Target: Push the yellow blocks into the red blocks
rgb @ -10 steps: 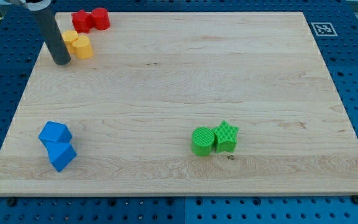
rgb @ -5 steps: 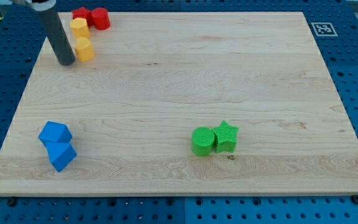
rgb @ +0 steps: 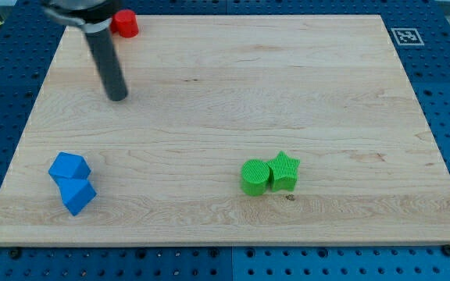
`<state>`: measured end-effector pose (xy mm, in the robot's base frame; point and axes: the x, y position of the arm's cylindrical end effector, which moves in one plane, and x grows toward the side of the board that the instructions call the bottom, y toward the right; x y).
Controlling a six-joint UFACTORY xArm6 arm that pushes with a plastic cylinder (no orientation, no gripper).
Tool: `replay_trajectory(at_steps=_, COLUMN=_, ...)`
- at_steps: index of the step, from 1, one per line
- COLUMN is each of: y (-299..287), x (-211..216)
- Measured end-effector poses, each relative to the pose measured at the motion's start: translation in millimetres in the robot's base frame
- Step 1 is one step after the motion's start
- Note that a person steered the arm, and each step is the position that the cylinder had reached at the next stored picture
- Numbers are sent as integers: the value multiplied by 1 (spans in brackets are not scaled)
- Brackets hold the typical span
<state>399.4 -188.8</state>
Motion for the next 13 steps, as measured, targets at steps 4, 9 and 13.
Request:
replay_trajectory(at_steps=4, y=71, x=-52)
replay_trajectory(at_steps=9, y=-31, x=-82)
replay_trajectory(at_steps=13, y=19, x=-65)
